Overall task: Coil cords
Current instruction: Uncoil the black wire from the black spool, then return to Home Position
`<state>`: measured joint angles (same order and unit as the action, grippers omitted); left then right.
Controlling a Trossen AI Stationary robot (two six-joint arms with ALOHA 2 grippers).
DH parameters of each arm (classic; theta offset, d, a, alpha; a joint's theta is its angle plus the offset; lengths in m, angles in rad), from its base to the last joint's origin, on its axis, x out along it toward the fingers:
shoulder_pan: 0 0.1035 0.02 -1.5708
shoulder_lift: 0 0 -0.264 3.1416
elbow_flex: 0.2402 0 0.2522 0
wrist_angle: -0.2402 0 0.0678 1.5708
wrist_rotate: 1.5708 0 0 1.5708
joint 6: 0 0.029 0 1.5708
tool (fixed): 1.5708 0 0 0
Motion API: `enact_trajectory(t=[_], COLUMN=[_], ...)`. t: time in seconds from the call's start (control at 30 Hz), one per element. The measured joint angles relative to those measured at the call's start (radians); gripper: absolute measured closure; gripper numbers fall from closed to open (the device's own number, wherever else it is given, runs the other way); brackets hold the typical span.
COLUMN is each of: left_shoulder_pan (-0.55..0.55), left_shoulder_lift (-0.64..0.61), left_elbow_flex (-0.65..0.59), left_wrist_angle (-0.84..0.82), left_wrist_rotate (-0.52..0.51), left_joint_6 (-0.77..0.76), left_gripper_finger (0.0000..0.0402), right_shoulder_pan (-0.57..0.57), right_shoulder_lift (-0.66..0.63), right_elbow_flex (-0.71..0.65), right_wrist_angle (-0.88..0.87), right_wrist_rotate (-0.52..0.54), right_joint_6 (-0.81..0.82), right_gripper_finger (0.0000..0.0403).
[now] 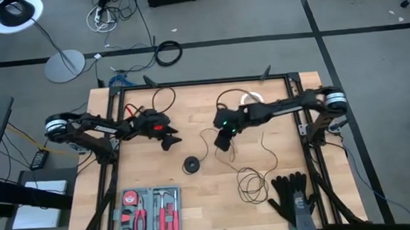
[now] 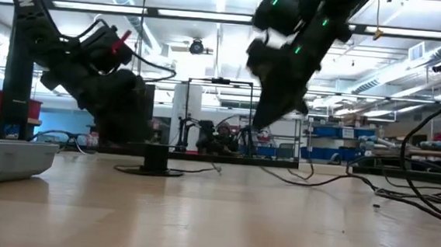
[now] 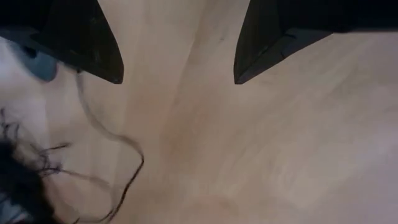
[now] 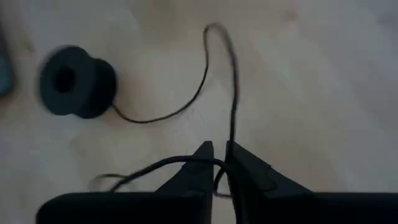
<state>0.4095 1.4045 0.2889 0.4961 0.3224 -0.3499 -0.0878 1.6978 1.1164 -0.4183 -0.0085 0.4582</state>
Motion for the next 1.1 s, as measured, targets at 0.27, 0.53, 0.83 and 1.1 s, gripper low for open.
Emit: enact_trajectory(t=[0.27, 0.53, 0.83, 1.1], left_shoulder_pan=[0.000, 0.001, 0.001, 0.007], left_shoulder_lift=[-0.047, -0.047, -0.046, -0.046], left_elbow_flex=[0.005, 0.004, 0.004, 0.004], left_wrist_angle=[0.016, 0.025, 0.062, 0.177], left_wrist_rotate=[0.002, 0.001, 0.001, 0.073], left_joint_6=[-0.022, -0.027, -0.029, -0.103], left_gripper_finger=[0.0094, 0.0094, 0.0094, 0.0094], right_shoulder_pan=[0.008, 0.053, 0.073, 0.089], right_shoulder_lift=[-0.198, -0.246, -0.235, -0.235], right_elbow_flex=[0.000, 0.001, 0.012, 0.013], right_wrist_angle=[-0.111, -0.185, -0.387, -0.373], right_wrist_rotate=[0.014, 0.015, -0.013, -0.019], right_joint_6=[-0.017, 0.035, 0.097, 0.226], right_gripper_finger=[0.0292, 0.0235, 0.0217, 0.0216])
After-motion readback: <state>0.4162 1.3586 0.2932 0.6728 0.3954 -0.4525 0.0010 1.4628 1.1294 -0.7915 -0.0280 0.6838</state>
